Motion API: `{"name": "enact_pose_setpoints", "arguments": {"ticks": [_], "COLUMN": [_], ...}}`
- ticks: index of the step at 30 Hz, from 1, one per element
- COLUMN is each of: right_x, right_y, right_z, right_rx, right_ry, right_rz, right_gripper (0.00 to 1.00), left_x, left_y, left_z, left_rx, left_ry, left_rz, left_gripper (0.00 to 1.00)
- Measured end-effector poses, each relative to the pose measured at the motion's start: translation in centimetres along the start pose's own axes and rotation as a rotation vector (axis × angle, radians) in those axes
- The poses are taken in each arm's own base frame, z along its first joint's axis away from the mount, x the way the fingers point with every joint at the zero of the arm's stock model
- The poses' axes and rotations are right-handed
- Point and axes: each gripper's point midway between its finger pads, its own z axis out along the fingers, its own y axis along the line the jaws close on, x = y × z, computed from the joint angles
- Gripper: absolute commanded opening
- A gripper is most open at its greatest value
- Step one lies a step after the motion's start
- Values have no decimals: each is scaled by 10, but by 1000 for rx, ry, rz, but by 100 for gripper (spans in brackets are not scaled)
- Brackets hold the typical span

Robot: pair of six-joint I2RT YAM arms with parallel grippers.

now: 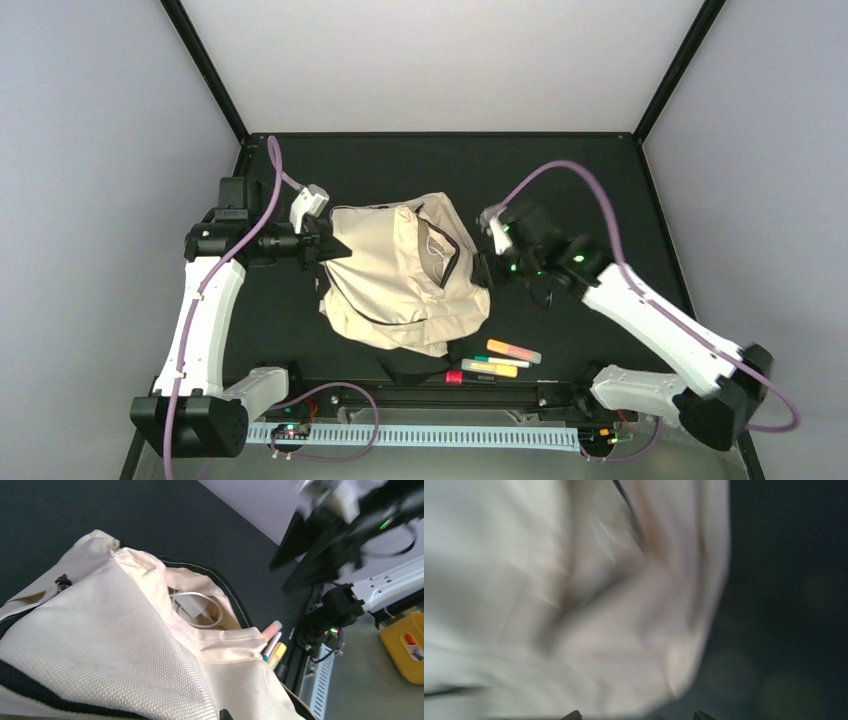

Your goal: Pack the student bag

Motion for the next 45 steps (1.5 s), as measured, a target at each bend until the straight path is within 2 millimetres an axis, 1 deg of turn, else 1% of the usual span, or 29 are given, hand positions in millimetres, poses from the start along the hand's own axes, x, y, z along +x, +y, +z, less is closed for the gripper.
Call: {"name": "enact_pose_setpoints", "arguments": {"ticks": [1, 2, 3, 5, 6, 8, 11, 12, 15, 20, 25, 28, 33, 37, 40, 45], "right_x": [24, 61, 94, 144, 164, 182, 191, 195, 213, 220, 229, 232, 228, 223, 215, 195], "right_y": [-15, -33, -48, -66, -72, -75, -71, -70, -74, -78, -80, -80, -86, -96, -102, -118], "right_z": [14, 29, 37, 38, 35, 32, 36, 40, 49, 58, 69, 71, 80, 90, 95, 100], "right_rx": [57, 129, 190, 266, 296, 321, 318, 313, 325, 350, 364, 370, 399, 450, 479, 538], "right_ry": [82, 205, 307, 454, 511, 563, 584, 590, 648, 690, 727, 733, 704, 668, 623, 529], "right_rz": [34, 73, 100, 140, 154, 159, 144, 138, 132, 132, 145, 148, 138, 116, 96, 88], "right_gripper": [59, 59, 60, 61, 62, 65, 66, 66, 66, 63, 66, 66, 51, 45, 36, 27], "left_x": [0, 0, 1, 2, 3, 3, 3, 3, 3, 3, 3, 3, 2, 3, 3, 3], "left_y": [3, 5, 6, 8, 8, 7, 6, 6, 6, 6, 5, 4, 2, 1, 0, 0], "left_z": [-1, -2, -2, -3, -4, -4, -5, -5, -5, -5, -5, -5, -5, -5, -5, -5], "left_rx": [-15, -27, -38, -54, -59, -63, -65, -65, -63, -61, -59, -50, -38, -33, -31, -30], "left_ry": [-2, -4, -5, -4, -4, -4, -5, -5, -5, -6, -6, -8, -11, -12, -11, -10], "left_rz": [-4, -4, -6, -6, -6, -4, -1, -1, -2, -1, 0, 3, 7, 12, 12, 11], "left_gripper": [2, 2, 2, 2, 2, 2, 2, 2, 2, 1, 2, 2, 2, 2, 2, 2]}}
